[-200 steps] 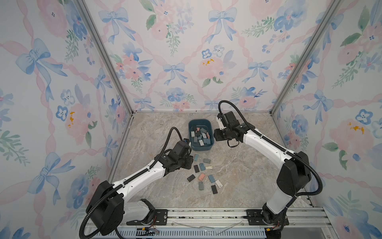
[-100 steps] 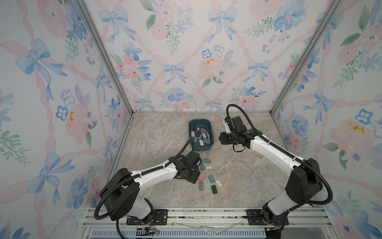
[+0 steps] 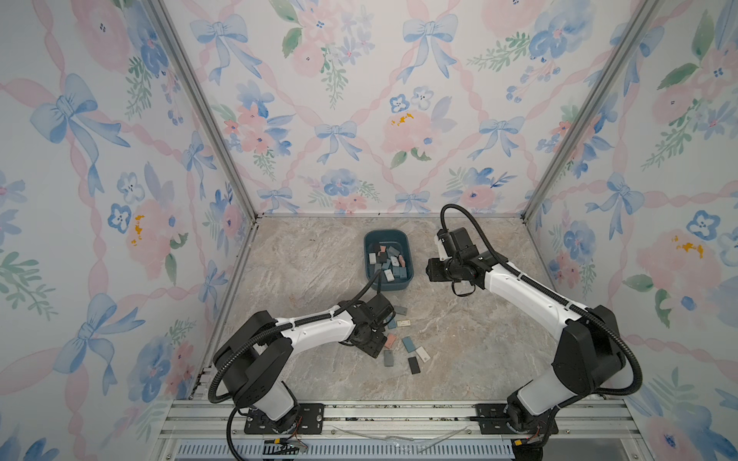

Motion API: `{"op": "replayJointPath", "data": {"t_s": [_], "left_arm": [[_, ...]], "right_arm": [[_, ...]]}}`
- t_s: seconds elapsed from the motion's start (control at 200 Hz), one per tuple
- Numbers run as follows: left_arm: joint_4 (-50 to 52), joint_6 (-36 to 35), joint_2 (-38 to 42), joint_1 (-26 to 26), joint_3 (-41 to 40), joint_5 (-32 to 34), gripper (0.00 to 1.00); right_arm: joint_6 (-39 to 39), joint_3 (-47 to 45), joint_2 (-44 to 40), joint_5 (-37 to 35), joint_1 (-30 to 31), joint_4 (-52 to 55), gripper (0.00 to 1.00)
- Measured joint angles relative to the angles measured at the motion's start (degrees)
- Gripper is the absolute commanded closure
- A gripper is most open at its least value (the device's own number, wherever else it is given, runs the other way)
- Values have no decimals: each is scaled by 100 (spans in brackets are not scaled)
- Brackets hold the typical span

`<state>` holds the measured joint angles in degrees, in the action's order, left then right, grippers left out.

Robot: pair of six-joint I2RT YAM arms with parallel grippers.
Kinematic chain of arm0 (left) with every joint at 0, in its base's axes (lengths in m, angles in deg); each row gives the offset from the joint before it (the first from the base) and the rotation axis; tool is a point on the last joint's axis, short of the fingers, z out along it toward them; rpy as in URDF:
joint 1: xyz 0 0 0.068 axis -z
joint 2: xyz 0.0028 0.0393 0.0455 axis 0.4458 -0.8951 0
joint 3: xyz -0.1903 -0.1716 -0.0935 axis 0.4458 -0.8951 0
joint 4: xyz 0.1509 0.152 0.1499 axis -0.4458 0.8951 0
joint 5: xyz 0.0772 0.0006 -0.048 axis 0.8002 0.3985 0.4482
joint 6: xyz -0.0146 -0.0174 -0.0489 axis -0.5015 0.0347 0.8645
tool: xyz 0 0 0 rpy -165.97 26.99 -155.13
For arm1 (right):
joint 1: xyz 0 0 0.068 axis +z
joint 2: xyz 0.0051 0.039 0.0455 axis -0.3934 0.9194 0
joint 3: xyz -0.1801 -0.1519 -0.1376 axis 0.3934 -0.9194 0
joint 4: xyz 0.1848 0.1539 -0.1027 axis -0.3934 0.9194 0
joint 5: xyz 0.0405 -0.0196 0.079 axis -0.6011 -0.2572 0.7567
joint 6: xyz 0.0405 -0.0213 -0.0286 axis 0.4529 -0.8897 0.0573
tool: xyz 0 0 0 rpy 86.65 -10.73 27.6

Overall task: Put the eraser in the storage box
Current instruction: Pick up the eraser from the center of the board.

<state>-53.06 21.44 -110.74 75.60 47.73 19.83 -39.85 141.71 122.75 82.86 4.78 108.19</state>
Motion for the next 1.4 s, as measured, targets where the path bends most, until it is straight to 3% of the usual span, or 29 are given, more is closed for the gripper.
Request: {"op": "replayJointPath", "data": {"t_s": [0.205,0.355,0.85,1.4], "left_arm": [[20,-94,-249,0,138,48,35],[13,-181,-321,0,203,37,54],[15,-181,-348,0,236,42,82],[83,-11,-262,-2,278,96,85]], "right_arm": [[7,-57,-7,13,-15,-31,52],[24,-59,-13,17,-15,-33,53],[44,-61,-15,37,-15,-33,53],[44,-72,-35,35,-15,-79,53]]}}
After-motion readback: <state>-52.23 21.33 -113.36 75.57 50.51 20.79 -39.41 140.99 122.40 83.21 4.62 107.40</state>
